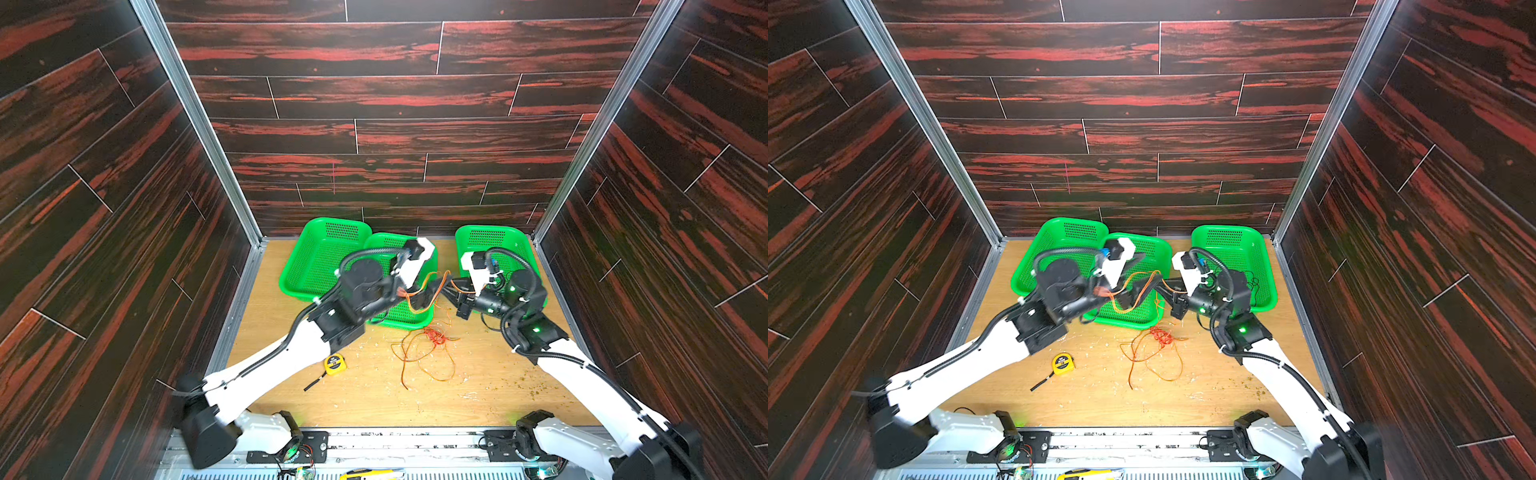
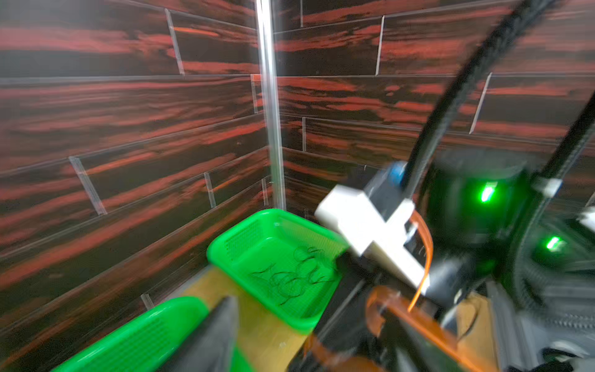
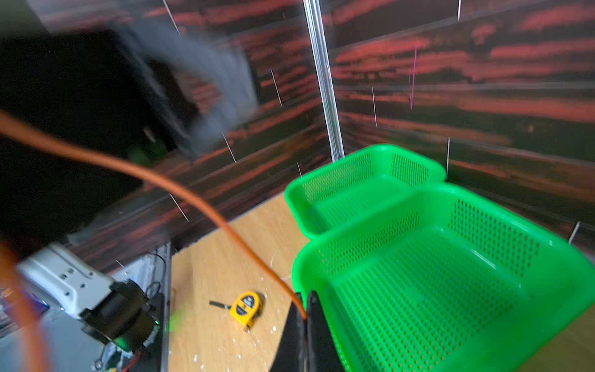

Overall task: Untangle and sort cables by color
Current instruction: Untie the cable.

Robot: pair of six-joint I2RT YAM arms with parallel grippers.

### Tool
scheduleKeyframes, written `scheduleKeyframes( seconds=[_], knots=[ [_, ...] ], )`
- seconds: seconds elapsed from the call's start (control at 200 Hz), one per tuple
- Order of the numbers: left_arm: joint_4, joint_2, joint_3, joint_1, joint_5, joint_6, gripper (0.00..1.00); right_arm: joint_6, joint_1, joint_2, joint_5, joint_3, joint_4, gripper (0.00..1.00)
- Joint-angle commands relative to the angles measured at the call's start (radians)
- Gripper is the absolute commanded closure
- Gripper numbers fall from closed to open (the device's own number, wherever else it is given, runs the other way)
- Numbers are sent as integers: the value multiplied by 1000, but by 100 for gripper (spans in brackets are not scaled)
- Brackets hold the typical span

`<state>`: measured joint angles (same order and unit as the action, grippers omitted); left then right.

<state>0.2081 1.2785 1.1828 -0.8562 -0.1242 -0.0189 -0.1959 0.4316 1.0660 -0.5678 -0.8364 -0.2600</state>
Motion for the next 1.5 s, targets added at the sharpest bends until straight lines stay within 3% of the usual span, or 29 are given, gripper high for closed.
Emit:
scheduleKeyframes(
  seconds=[0.0, 0.19, 0.346, 0.596, 0.731, 0.902, 1.067, 1.242, 1.493],
  knots=[
    [44, -119, -88, 10, 124, -27, 1, -55, -14, -46, -44, -38, -12, 100],
    [-39, -267, -248, 33, 220, -78, 1, -94, -32, -56, -111, -89, -25, 100],
    [9, -362, -397, 43, 233, -41, 11, -112, -40, -57, -140, -130, -22, 100],
    [89, -360, -529, 45, 205, 2, 12, -149, -44, -45, -201, -195, -41, 100],
    [173, -282, -543, 45, 134, 20, 20, -187, -43, -19, -295, -234, -59, 100],
    [312, -160, -501, 45, 58, 48, 21, -230, -44, -1, -376, -249, -76, 100],
    [333, -61, -414, 45, -90, 76, 23, -219, -42, -11, -365, -240, -52, 100],
    [360, -42, -397, 45, -215, 98, 23, -178, -42, -23, -347, -241, 15, 100],
    [352, -33, -385, 43, -282, 115, 24, -145, -43, -21, -330, -245, 62, 100]
  ],
)
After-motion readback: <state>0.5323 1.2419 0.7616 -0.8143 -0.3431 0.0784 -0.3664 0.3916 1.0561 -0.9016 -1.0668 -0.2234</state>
